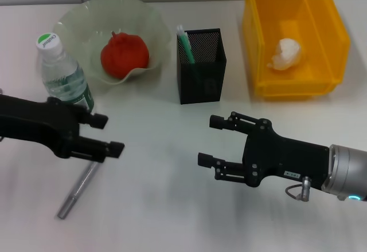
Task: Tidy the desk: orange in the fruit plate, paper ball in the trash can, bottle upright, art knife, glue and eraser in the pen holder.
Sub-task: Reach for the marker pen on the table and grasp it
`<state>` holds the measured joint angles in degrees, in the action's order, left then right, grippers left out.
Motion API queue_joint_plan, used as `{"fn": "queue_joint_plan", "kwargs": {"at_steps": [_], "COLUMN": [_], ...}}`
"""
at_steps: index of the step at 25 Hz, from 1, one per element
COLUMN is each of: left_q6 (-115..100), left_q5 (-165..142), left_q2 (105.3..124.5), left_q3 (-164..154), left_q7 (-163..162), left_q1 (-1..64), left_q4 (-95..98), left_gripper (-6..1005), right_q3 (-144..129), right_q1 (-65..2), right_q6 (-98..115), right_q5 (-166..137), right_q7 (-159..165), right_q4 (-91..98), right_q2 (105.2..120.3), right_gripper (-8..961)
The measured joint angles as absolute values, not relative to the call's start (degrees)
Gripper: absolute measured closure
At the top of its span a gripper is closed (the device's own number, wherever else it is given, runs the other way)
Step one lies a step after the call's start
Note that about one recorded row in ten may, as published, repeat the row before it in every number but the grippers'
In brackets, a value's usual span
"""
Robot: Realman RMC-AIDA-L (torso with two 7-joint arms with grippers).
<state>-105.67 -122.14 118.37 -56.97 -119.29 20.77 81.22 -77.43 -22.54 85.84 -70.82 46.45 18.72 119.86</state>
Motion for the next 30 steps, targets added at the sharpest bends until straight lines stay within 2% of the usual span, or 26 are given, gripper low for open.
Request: {"fn": "queue_joint_plan", "kwargs": {"at_steps": [9, 30], "left_q6": [-102.57, -95.04], "left_q5": [-136.8, -143.9], "left_q2": [118.64, 118.73], "left_q3": [-68.25, -71.53], "left_q7": [-129.85, -135.36], "left_q1": [26.64, 29.85], "left_q4": [81.57, 72.26], "left_gripper": [231, 231], "right_q3": [-77.35, -78.0], "right_q1": [-23.12, -24.41], "right_q6": [84.62, 83.42], "right_q5": [-70.74, -67.07], "right_q7": [46.41, 43.48], "right_q4": [17.47, 14.79], "right_q2": [119.88, 119.88], "right_gripper": [186, 185]}}
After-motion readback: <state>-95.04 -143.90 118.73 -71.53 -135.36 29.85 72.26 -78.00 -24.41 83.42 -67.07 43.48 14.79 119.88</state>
